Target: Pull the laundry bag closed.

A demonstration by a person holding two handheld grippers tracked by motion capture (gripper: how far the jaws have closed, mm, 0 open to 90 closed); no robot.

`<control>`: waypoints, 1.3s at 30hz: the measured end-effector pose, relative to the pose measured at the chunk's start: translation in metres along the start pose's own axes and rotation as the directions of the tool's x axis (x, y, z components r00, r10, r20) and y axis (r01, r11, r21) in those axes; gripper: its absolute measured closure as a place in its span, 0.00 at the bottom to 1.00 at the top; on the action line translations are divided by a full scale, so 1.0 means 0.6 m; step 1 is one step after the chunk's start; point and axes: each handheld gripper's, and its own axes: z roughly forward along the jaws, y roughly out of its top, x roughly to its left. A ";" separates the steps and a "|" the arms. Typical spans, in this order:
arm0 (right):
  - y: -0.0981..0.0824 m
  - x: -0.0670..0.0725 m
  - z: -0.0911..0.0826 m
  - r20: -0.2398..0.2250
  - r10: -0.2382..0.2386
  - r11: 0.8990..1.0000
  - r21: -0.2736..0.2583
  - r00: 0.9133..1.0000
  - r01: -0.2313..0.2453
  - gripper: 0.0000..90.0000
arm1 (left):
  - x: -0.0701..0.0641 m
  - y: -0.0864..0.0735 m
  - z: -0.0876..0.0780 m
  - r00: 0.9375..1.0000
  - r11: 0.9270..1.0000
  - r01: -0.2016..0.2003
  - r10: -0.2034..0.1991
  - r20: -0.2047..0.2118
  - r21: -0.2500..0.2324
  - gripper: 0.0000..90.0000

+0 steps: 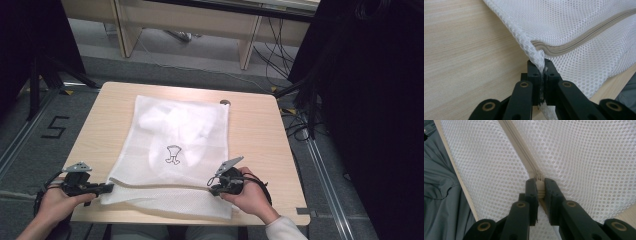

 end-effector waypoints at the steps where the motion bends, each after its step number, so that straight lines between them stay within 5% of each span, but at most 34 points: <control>1: 0.000 -0.002 0.000 -0.006 -0.006 1.000 0.007 1.000 0.006 0.92 | 0.000 0.000 0.000 1.000 1.000 0.000 0.000 0.001 0.002 0.95; 39: -0.022 -0.013 -0.015 -0.003 0.039 0.999 0.013 0.999 -0.039 0.92 | 0.000 0.000 0.000 1.000 1.000 0.004 -0.004 0.004 -0.003 0.95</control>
